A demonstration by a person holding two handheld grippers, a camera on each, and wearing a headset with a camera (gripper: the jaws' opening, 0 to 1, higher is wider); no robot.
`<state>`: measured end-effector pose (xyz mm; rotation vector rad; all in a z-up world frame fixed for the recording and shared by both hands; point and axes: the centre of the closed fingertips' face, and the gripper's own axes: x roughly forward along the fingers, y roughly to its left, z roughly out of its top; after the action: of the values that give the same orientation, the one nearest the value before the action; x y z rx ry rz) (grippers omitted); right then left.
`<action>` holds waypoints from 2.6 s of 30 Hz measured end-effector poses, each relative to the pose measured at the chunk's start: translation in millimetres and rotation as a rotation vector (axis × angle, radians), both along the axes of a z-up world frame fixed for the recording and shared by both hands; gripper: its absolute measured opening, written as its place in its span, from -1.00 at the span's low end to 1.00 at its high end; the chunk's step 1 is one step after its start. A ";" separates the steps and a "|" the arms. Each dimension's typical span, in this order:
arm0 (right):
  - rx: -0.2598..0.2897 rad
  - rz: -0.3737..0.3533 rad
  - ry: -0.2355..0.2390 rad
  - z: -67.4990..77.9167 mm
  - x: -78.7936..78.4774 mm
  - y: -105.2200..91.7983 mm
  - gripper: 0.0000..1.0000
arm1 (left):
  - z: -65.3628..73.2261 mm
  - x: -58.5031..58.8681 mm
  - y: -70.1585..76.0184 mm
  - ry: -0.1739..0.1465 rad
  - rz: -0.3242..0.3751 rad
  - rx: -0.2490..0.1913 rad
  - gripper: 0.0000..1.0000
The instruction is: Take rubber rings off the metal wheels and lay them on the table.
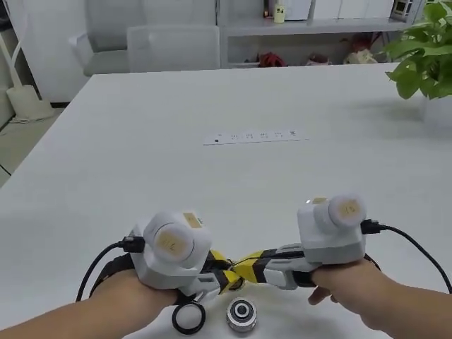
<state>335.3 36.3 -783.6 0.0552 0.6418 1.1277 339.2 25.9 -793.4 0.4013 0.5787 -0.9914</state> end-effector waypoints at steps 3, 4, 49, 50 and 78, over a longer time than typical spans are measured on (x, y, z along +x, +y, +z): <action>-0.019 -0.017 0.012 -6.3 1.0 -6.7 -1.00 | -0.4 0.3 0.1 0.001 0.005 -0.005 -0.75; -0.025 -0.018 0.012 -7.2 1.3 -7.9 -1.00 | -0.4 0.4 0.2 -0.001 0.004 -0.008 -0.74; 0.049 -0.038 -0.015 25.7 2.2 -8.4 -1.00 | 55.4 -21.4 21.7 -0.071 -0.010 -0.115 -0.12; 0.057 -0.039 -0.016 27.7 2.0 -7.7 -1.00 | 56.7 -22.1 22.4 -0.073 -0.010 -0.117 -0.09; 0.084 0.016 -0.025 40.7 -16.1 13.9 -1.00 | 69.0 -43.8 63.9 -0.093 0.049 -0.148 0.25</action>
<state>319.2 50.2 -742.9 0.1077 0.5737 1.1688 295.3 89.8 -724.4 0.2984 0.4260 -0.9568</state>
